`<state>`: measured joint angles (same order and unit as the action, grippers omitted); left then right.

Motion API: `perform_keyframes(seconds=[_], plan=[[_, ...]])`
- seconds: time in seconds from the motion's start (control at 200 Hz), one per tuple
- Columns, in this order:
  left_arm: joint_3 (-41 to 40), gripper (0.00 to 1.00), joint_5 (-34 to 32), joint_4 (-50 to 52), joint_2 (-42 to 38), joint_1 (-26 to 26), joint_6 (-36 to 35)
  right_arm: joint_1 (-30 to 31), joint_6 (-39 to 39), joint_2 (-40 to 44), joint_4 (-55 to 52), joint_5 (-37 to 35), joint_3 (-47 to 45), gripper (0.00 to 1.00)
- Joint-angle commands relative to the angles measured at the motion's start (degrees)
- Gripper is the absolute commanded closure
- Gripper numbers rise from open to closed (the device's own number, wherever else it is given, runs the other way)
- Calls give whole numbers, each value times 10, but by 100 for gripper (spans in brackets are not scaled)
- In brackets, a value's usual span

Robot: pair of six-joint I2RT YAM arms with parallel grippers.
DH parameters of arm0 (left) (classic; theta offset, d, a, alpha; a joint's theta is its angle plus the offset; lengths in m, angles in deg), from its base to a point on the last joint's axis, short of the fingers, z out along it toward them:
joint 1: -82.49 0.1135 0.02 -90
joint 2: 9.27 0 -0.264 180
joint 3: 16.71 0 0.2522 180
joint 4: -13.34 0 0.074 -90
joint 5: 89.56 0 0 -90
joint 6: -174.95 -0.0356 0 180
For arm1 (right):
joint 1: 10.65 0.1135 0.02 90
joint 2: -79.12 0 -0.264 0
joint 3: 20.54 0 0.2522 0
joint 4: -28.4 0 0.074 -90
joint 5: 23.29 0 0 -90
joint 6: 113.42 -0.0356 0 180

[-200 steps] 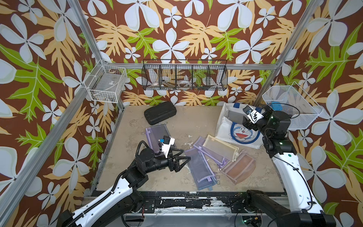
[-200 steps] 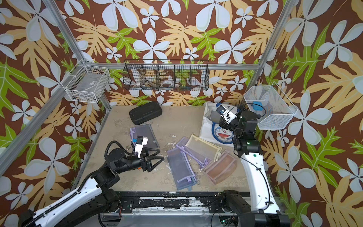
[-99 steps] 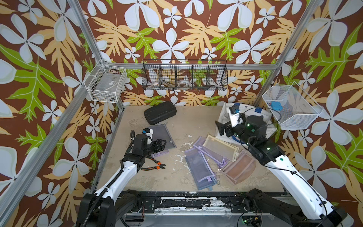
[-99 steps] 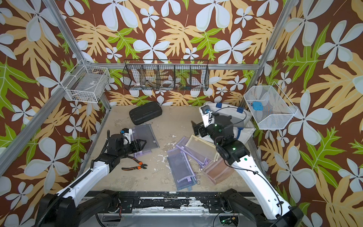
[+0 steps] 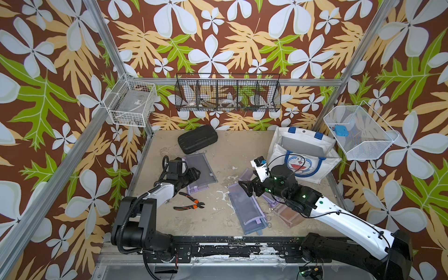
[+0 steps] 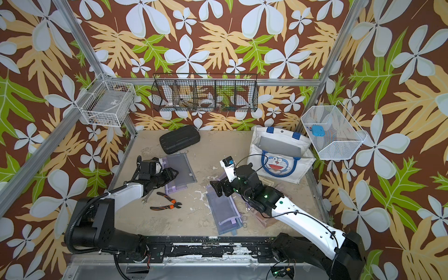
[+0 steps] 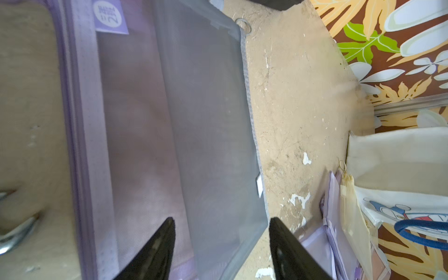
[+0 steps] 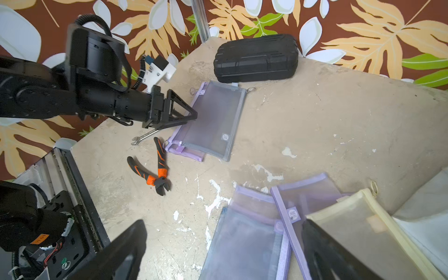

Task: Put the pencil pouch into the canvas bag
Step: Pick up the pencil case from the pencil case.

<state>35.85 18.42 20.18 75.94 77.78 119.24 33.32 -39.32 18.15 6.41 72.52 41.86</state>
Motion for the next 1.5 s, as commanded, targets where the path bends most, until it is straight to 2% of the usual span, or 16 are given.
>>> perform_keyframes(seconds=[0.0, 0.14, 0.235, 0.375, 0.505, 0.575, 0.716, 0.901, 1.121, 1.221, 1.296, 1.496], plan=[[20, 33, -22, -7, 30, 1, -9, 1, 7, 7, 12, -10, 5, 0], [38, 33, -29, -1, 68, 2, -14, 0, 25, 11, 11, -26, 6, 0], [43, 39, -19, -21, 87, 3, -8, 0, 26, 10, 13, -25, 8, 0], [48, 66, 3, -44, 104, 3, 2, 0, 31, -4, 4, -26, 18, 0], [37, 83, 29, -66, 104, 3, 17, 0, 31, -3, 1, -36, 8, 0], [36, 100, 36, -64, 93, 2, 18, -4, 25, 5, 3, -37, 2, 0], [22, 100, 54, -45, 28, -7, 11, -24, 2, 23, 6, -1, -5, 0], [-21, 100, 85, -19, -106, -32, -27, -113, -82, 15, 18, 161, -11, 0], [-37, 100, 170, -12, -255, -67, -83, -116, -139, 11, 86, 246, -16, 0], [-34, 100, 217, -35, -310, -83, -96, -124, -169, -5, 124, 309, -16, 0], [-33, 100, 239, -55, -344, -101, -105, -130, -192, -22, 153, 355, -11, 0], [-44, 100, 277, -134, -412, -163, -102, -130, -244, -46, 226, 422, -8, 0]])
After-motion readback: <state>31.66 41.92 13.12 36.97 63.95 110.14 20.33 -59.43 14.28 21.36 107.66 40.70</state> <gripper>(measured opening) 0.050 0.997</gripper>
